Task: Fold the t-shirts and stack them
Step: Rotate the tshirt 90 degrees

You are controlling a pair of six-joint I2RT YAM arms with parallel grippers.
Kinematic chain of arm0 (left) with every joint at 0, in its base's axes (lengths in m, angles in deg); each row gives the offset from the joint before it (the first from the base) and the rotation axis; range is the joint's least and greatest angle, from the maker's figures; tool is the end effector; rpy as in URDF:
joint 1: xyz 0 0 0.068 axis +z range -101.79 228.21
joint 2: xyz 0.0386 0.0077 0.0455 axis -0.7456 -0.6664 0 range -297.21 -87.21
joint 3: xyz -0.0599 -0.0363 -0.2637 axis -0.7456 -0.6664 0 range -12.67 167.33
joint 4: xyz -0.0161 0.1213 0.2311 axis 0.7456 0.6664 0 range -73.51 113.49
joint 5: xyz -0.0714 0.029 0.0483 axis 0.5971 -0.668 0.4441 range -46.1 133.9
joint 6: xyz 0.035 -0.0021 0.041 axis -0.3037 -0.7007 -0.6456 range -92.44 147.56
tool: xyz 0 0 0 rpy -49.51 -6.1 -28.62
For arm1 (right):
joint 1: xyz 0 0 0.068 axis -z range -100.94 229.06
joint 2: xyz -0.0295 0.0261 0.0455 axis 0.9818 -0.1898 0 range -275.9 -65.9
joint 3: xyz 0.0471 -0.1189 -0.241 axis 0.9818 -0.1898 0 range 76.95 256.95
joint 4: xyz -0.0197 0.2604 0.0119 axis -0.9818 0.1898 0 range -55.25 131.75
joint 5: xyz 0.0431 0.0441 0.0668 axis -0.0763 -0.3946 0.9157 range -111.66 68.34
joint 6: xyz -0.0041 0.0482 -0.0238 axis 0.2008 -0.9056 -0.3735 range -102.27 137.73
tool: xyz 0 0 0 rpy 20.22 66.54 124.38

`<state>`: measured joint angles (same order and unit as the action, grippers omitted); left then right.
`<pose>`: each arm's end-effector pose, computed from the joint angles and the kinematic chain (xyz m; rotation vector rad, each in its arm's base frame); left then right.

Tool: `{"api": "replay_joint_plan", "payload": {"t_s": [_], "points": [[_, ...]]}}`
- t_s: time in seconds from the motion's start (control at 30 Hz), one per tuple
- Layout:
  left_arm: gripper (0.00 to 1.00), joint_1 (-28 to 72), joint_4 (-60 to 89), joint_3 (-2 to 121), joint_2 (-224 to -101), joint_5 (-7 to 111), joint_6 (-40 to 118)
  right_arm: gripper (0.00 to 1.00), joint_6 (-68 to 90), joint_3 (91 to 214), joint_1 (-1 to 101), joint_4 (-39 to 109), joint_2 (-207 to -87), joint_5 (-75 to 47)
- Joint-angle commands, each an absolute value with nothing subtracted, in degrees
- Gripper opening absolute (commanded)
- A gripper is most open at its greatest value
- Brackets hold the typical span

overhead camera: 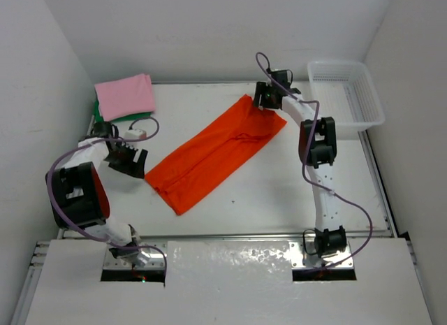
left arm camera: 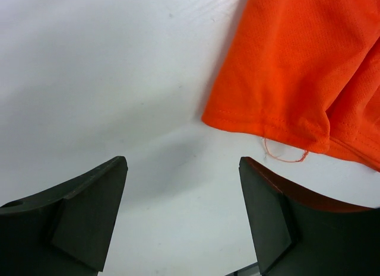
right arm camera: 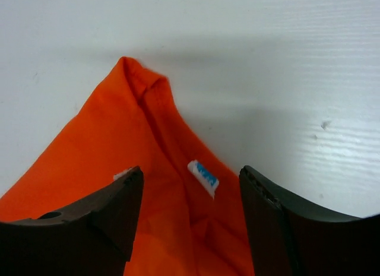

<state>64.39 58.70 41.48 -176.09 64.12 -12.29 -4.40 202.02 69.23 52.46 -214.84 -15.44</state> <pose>0.2673 0.0647 0.1825 0.6219 2.6925 -0.2865 0.5671 0.1021 0.1328 0.1927 2.3182 0.4093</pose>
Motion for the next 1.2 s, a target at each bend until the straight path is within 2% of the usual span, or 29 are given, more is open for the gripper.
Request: {"api": "replay_joint_plan", "payload": {"t_s": [0.0,0.17,0.27,0.33,0.43,0.5,0.57,0.6,0.7,0.8,0.83,0.93,0.97,1.07,1.17], "points": [[0.75,65.3,64.0,45.6,-173.7,67.4,-16.1,0.65,-3.7,199.6,69.6,48.4,-204.4,-16.0],[0.75,65.3,60.4,46.3,-174.3,66.8,-14.0,0.66,-3.3,191.5,69.6,50.1,-192.7,-18.9],[0.75,65.3,56.0,45.6,-175.4,64.6,-11.7,0.64,-6.7,178.5,69.6,49.6,-184.5,-22.4],[0.75,65.2,52.1,45.1,-177.0,63.8,-10.2,0.58,-8.8,168.3,69.6,47.8,-180.0,-23.8],[0.74,64.0,48.6,46.5,-180.3,62.4,-8.7,0.24,-14.8,161.4,69.7,48.8,-178.8,-25.8],[0.74,62.7,47.9,47.8,-182.4,61.8,-7.9,0.07,-16.5,160.0,69.7,49.6,-179.4,-26.4],[0.73,61.5,48.0,49.3,-183.5,62.3,-7.8,0.10,-18.1,160.8,69.7,50.5,-181.4,-28.0],[0.73,61.3,47.8,49.5,-183.7,62.4,-7.7,0.31,-18.6,162.5,69.8,52.0,-182.5,-28.7],[0.73,60.7,47.3,50.1,-184.6,62.3,-7.4,0.46,-19.2,167.4,69.8,54.4,-187.7,-29.4],[0.73,60.3,47.0,49.9,-185.6,61.9,-7.5,0.41,-19.2,172.5,70.2,56.8,-194.3,-30.9],[0.73,60.2,46.9,49.6,-185.9,61.5,-7.6,0.35,-19.7,173.3,70.3,57.8,-196.0,-31.2],[0.72,58.8,46.3,47.6,-186.7,62.1,-8.3,0.25,-22.1,174.2,71.3,57.2,-201.1,-28.9],[0.72,56.9,45.8,46.7,-186.9,62.3,-7.8,0.17,-22.3,174.2,71.5,56.3,-203.1,-27.9],[0.71,49.8,46.8,41.7,-187.1,61.4,-11.4,0.14,-22.4,178.8,71.6,52.1,-207.2,-23.4],[0.71,44.6,46.4,35.4,-186.4,62.6,-14.0,0.19,-22.6,196.1,71.5,50.0,-218.1,-16.8]]}}
